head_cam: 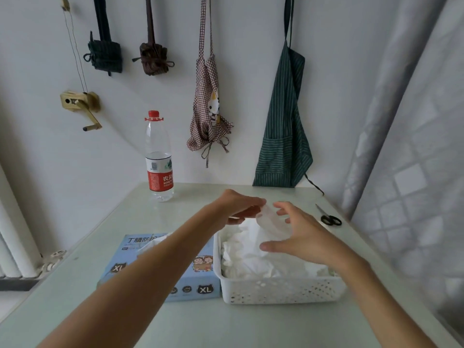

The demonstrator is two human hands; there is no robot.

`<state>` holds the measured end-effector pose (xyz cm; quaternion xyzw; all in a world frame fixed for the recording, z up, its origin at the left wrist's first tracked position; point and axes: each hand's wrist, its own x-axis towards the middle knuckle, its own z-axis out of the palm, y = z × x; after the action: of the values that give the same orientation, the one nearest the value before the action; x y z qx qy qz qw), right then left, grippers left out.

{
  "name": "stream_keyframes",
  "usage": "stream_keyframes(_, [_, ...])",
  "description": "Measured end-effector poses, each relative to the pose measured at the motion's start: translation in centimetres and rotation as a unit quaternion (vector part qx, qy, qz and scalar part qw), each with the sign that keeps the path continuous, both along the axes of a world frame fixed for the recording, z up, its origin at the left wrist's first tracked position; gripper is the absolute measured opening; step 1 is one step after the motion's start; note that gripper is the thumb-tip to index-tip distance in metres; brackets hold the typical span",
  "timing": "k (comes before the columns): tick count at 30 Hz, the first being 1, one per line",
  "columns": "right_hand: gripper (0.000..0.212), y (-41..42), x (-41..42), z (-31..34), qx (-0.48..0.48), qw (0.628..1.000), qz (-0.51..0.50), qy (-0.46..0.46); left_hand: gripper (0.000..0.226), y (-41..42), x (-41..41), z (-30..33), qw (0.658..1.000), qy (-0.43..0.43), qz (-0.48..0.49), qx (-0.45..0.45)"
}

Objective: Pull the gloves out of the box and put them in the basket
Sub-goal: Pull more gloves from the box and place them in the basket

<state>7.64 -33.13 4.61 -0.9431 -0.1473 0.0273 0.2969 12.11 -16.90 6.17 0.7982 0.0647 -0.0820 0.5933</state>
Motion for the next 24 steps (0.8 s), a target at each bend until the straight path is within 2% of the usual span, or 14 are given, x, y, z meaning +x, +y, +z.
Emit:
stream_keyframes(3, [0.029,-0.3,1.5,-0.7,-0.006,0.986,-0.086,-0.14,0.022,-0.1,-0.3,0.0,1.0,-0.007,-0.014,0.018])
stream_keyframes(5, [0.012,-1.4,2.8,-0.4,0.028,0.983,-0.092,-0.158,0.026,0.6,-0.1,0.1,0.996,-0.051,-0.018,0.072])
stream_keyframes(7, [0.018,-2.6,4.3,0.2,0.084,0.989,-0.049,-0.114,0.028,1.5,0.4,0.1,0.983,-0.124,-0.035,0.134])
stream_keyframes(8, [0.022,-3.0,4.7,0.6,0.11,0.99,-0.018,-0.081,0.033,1.9,0.5,0.2,0.975,-0.147,-0.076,0.148])
stream_keyframes(10, [0.018,-3.4,5.1,1.1,0.163,0.986,0.034,-0.001,0.054,1.9,0.6,0.4,0.956,-0.148,-0.201,0.157])
stream_keyframes(12, [0.02,-3.6,5.3,1.4,0.213,0.972,0.06,0.075,0.06,1.3,0.4,0.6,0.938,-0.126,-0.287,0.149])
stream_keyframes(14, [0.027,-3.8,5.2,1.5,0.305,0.935,0.092,0.157,0.053,0.8,0.5,0.2,0.937,-0.117,-0.3,0.135])
stream_keyframes(16, [0.027,-4.0,4.9,1.4,0.405,0.877,0.121,0.23,0.034,0.2,0.7,-0.7,0.942,-0.142,-0.276,0.129])
stream_keyframes(17, [0.03,-4.1,4.9,1.3,0.427,0.861,0.127,0.244,0.026,0.0,0.9,-1.2,0.944,-0.158,-0.261,0.128])
stream_keyframes(18, [0.036,-4.2,5.0,1.1,0.429,0.863,0.117,0.239,0.023,-0.1,1.1,-1.6,0.946,-0.168,-0.247,0.125])
stream_keyframes(19, [0.04,-4.2,5.1,0.8,0.411,0.882,0.094,0.21,0.023,-0.2,1.1,-1.9,0.946,-0.178,-0.241,0.126])
stream_keyframes(21, [0.031,-4.3,5.3,0.8,0.349,0.933,0.011,0.083,0.02,0.1,1.1,-2.2,0.942,-0.196,-0.235,0.137])
stream_keyframes(22, [0.023,-4.4,5.4,1.0,0.323,0.946,-0.027,0.02,0.018,0.4,1.3,-2.3,0.943,-0.199,-0.228,0.141])
stream_keyframes(24, [0.018,-4.9,5.3,1.8,0.29,0.954,-0.057,-0.048,0.018,1.1,1.4,-2.1,0.95,-0.188,-0.213,0.131])
